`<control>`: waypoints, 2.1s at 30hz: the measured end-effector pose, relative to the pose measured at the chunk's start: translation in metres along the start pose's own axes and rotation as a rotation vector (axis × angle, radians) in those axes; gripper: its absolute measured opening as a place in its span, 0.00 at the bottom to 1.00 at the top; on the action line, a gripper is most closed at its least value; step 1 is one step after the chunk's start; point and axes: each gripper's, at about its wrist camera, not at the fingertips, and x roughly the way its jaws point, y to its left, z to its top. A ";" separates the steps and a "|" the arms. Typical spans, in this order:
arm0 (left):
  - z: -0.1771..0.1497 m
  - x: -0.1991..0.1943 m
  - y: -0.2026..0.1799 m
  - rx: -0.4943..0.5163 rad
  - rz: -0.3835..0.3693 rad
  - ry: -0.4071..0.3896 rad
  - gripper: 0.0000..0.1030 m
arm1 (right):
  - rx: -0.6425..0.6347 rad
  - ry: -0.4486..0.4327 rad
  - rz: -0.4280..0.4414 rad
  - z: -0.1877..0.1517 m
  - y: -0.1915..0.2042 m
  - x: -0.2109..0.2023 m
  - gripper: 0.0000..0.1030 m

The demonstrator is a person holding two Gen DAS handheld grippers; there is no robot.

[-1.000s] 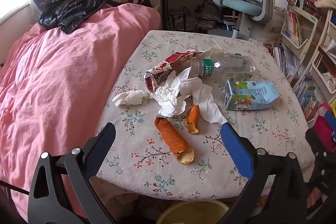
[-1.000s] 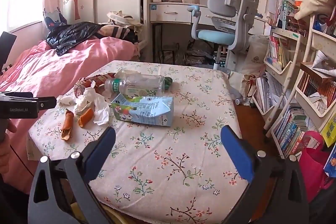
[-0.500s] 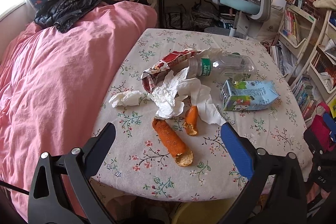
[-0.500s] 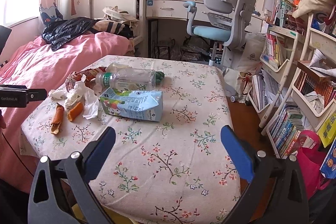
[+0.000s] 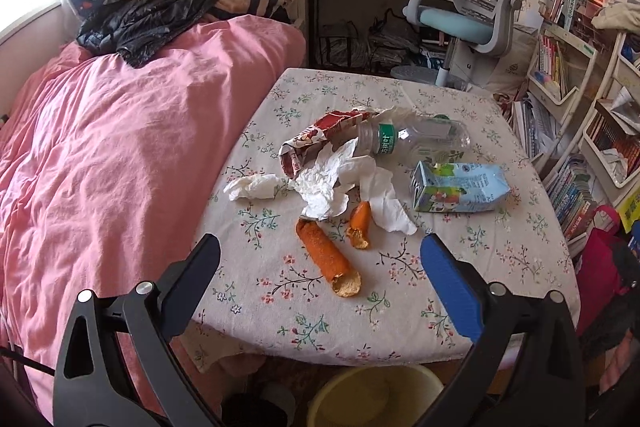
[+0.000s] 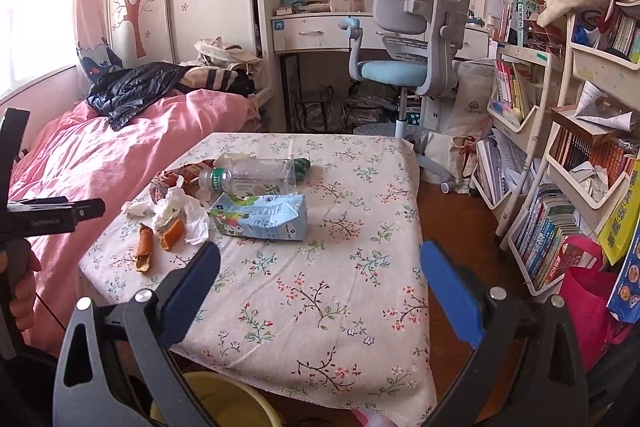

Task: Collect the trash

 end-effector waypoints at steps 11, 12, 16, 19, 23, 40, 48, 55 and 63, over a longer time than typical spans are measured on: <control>-0.004 0.005 0.006 0.008 0.001 -0.009 0.94 | -0.057 0.024 0.094 -0.013 0.012 0.034 0.93; -0.004 0.006 0.007 0.005 -0.002 -0.008 0.94 | -0.067 0.032 0.100 -0.017 0.015 0.041 0.93; -0.006 0.008 0.006 0.014 0.000 -0.012 0.94 | -0.070 0.038 0.143 -0.017 0.020 0.050 0.93; -0.007 0.009 0.003 0.028 -0.011 -0.018 0.94 | -0.109 -0.008 0.137 -0.011 0.027 0.048 0.93; -0.009 0.010 -0.002 0.044 -0.035 -0.029 0.94 | -0.081 -0.016 0.156 -0.008 0.028 0.048 0.93; -0.014 0.009 -0.015 0.097 -0.075 -0.042 0.94 | -0.098 -0.078 0.147 -0.012 0.028 0.037 0.93; -0.016 0.014 -0.020 0.114 -0.068 -0.025 0.94 | -0.096 -0.047 0.125 -0.014 0.021 0.044 0.93; -0.016 0.018 -0.025 0.129 -0.068 -0.016 0.94 | -0.098 -0.033 0.123 -0.014 0.019 0.046 0.93; -0.017 0.020 -0.027 0.132 -0.067 -0.011 0.94 | -0.110 -0.022 0.137 -0.015 0.023 0.049 0.93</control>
